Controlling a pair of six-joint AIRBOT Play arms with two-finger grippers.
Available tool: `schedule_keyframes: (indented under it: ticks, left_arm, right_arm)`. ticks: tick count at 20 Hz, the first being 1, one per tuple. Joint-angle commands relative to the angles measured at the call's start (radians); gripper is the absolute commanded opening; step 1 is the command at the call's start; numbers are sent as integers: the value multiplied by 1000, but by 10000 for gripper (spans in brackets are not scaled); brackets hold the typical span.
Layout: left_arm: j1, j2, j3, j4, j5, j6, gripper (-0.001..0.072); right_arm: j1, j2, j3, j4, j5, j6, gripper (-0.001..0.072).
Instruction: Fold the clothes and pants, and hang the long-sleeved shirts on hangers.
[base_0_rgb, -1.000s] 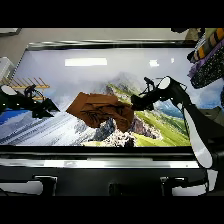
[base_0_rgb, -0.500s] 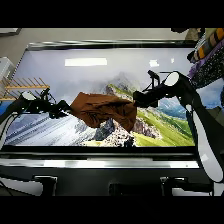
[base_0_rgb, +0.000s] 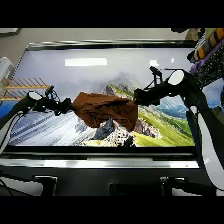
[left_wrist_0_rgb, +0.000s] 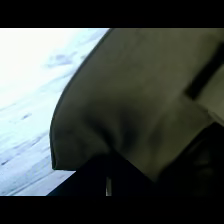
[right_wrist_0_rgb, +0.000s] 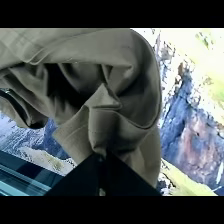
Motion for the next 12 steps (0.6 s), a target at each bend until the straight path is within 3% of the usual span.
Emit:
schedule_keyframes:
  ticks: [1,6,12]
  left_arm:
    - [24,53,105,-33,-50,23,11]
    - [132,272,402,39,-141,-20,11]
    - [245,589,632,44,-250,-95,11]
  right_arm:
    - [1,73,9,-48,-62,-54,26]
    - [1,344,66,-245,-135,-100,26]
    - [1,738,81,-264,-132,-95,26]
